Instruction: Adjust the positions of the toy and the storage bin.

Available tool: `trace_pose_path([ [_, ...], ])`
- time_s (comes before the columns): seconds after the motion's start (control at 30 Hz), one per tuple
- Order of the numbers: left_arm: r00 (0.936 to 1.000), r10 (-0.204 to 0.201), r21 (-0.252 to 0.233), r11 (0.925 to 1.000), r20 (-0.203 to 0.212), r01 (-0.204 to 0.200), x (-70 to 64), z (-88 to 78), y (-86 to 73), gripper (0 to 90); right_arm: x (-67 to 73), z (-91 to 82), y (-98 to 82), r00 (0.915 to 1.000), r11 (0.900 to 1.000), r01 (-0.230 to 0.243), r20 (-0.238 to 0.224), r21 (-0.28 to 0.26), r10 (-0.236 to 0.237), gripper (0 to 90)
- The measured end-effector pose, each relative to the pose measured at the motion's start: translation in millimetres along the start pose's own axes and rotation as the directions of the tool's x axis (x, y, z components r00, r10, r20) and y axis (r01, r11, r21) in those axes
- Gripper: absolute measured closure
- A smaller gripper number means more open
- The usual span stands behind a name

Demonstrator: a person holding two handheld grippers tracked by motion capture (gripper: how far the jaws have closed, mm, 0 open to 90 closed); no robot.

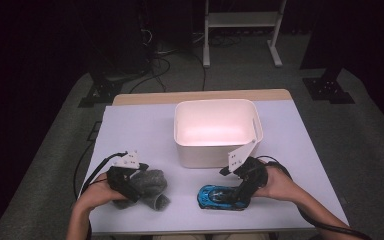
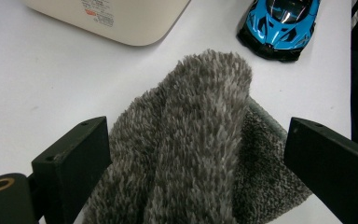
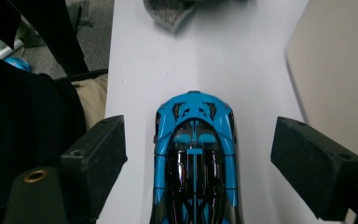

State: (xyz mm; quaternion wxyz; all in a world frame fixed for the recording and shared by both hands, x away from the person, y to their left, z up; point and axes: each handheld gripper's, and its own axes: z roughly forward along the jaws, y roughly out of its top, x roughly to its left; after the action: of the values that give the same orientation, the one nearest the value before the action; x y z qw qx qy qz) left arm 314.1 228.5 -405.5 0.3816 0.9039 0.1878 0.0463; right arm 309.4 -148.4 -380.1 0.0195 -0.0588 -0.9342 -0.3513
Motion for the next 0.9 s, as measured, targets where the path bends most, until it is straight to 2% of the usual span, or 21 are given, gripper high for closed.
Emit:
trace_pose_path([
  [0.57,1.0,0.003,0.002,1.0,0.005,-0.003,-0.4,1.6,0.1,6.3,1.6,28.9,-26.1,0.9996,0.999,-0.023,0.014,0.044,0.023,13.0],
  [0.77,1.0,0.005,0.004,1.0,0.008,-0.005,-0.6,1.9,-0.1,6.3,0.3,33.9,-34.6,0.9993,0.999,-0.033,0.017,0.027,0.033,13.0],
  [0.9,0.9999,0.005,0.003,1.0,0.014,-0.005,-1.0,2.8,-0.3,6.3,0.9,38.4,-37.5,0.9992,0.999,-0.034,0.022,0.038,0.033,12.9],
])
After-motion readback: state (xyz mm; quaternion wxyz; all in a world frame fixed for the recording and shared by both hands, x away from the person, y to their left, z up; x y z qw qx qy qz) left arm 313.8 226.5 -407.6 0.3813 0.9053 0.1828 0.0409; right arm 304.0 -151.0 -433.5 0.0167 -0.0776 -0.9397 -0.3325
